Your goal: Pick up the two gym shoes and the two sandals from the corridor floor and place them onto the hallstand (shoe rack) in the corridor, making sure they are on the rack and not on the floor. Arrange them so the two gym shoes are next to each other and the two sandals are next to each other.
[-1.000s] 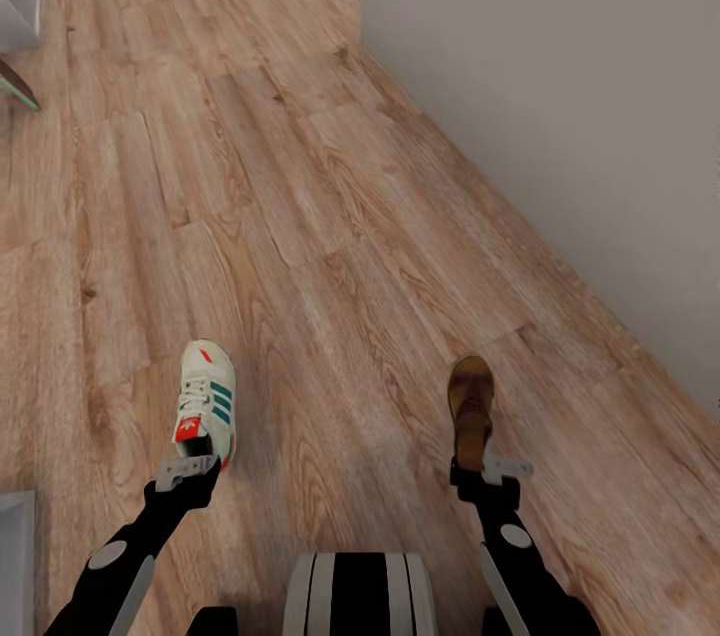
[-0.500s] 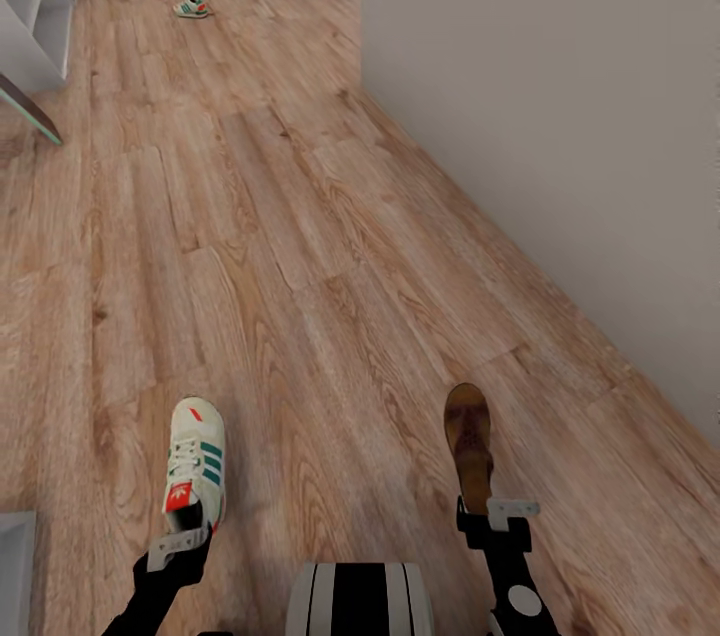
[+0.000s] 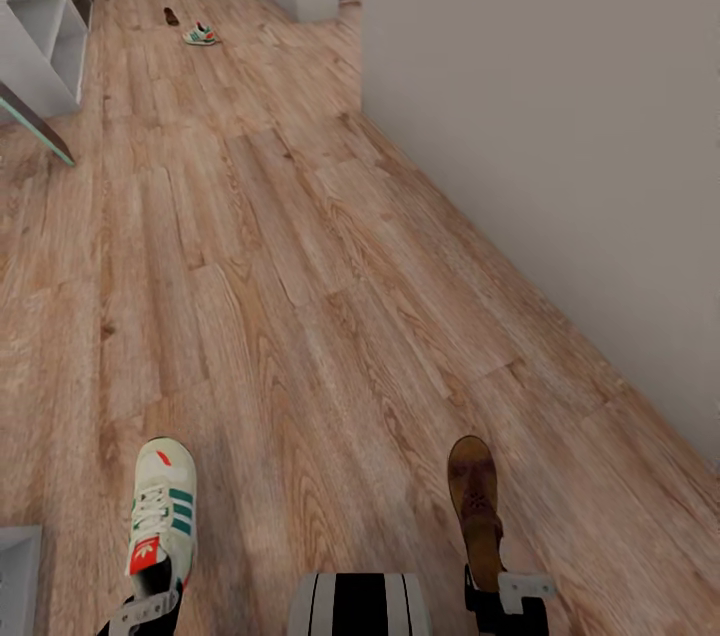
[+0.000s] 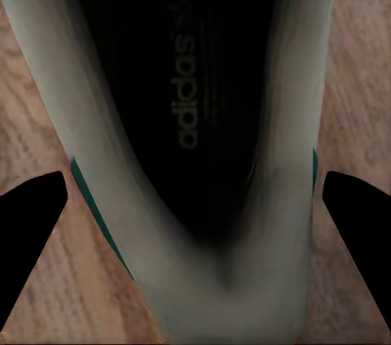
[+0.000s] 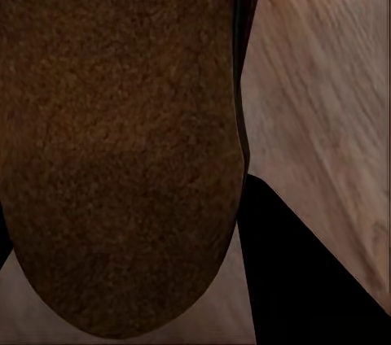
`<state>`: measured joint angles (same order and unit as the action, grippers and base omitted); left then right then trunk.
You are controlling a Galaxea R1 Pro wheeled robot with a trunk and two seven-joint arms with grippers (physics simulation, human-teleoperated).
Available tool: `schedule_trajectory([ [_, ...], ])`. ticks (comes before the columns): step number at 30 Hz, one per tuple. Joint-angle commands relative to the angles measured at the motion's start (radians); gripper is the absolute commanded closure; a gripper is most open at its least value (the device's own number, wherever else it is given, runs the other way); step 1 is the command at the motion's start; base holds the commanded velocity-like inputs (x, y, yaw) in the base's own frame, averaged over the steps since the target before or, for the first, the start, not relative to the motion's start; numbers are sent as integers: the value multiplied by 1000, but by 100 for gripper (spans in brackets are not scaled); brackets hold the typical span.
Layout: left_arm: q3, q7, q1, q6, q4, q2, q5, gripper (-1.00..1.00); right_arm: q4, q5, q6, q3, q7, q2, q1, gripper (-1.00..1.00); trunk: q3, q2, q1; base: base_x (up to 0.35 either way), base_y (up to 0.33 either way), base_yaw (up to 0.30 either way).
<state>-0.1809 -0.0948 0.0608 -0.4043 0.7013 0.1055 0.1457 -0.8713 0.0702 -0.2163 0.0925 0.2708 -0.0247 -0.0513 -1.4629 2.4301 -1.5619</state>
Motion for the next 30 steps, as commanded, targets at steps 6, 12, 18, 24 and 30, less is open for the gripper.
schedule_trajectory([
  [6,-19,-11,-1,-2,-12,-1,8,100,23,2,-20,2,8,0,1,100,28,-42,23,0,0,0],
  [12,-21,-11,-1,-3,-15,0,9,100,26,2,-21,1,10,-1,1,100,56,-84,46,0,0,0],
  [18,-20,-11,-1,-4,-16,-3,8,100,26,2,-22,2,10,-1,1,100,81,-119,65,0,0,0],
  [24,-20,-11,-1,-4,-15,-3,7,100,27,3,-26,1,11,-1,1,100,91,-119,65,0,0,0],
  [30,-19,-12,-1,-4,-14,-5,4,100,38,4,-28,1,11,-1,1,100,100,-119,65,0,0,0],
])
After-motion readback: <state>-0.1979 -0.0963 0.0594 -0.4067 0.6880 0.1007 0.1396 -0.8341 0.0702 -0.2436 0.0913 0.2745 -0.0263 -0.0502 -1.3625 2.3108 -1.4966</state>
